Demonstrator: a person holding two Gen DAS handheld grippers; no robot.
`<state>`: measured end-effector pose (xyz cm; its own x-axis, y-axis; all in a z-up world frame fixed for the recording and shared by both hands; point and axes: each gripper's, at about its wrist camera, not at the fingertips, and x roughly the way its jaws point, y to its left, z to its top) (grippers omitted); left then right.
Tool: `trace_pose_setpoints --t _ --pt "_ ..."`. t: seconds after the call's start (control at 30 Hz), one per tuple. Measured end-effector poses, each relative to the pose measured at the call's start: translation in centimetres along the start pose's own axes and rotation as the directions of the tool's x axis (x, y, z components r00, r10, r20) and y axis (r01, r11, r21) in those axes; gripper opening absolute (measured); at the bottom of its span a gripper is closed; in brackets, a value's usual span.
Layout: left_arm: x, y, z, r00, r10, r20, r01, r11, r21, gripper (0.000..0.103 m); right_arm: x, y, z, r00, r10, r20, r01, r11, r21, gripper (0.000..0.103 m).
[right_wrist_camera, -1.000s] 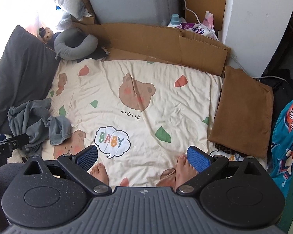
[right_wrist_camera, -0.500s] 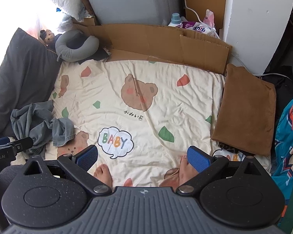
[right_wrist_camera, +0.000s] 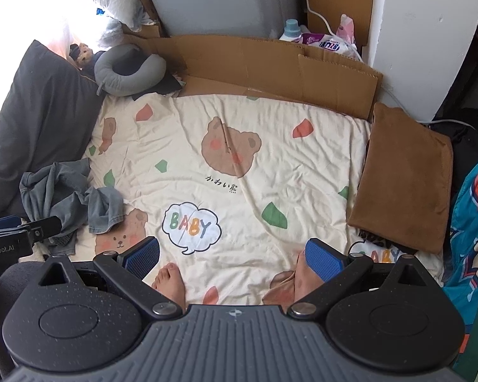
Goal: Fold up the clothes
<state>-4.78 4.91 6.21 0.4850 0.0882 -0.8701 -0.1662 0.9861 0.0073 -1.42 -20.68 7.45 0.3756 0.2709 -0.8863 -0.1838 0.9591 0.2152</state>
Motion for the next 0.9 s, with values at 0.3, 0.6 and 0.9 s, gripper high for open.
trace_pose_setpoints --t 0.3,0.6,0.9 --pt "-0.01 0.07 0.11 1.000 0.018 0.003 -0.018 1.000 0.017 0.102 -0.11 -0.27 0.00 1.000 0.011 0.021 -0.011 1.000 0.011 0.101" --pt "-0.03 0.26 0.14 0.999 0.032 0.006 -0.032 0.999 0.013 0.102 -0.21 0.28 -0.11 0.999 -0.019 0.043 0.020 1.000 -0.022 0.101" --pt "-0.11 0.66 -0.08 1.000 0.011 0.005 -0.011 1.000 -0.021 0.102 -0.26 0.38 -0.13 0.998 -0.029 0.053 0.031 0.999 -0.030 0.101"
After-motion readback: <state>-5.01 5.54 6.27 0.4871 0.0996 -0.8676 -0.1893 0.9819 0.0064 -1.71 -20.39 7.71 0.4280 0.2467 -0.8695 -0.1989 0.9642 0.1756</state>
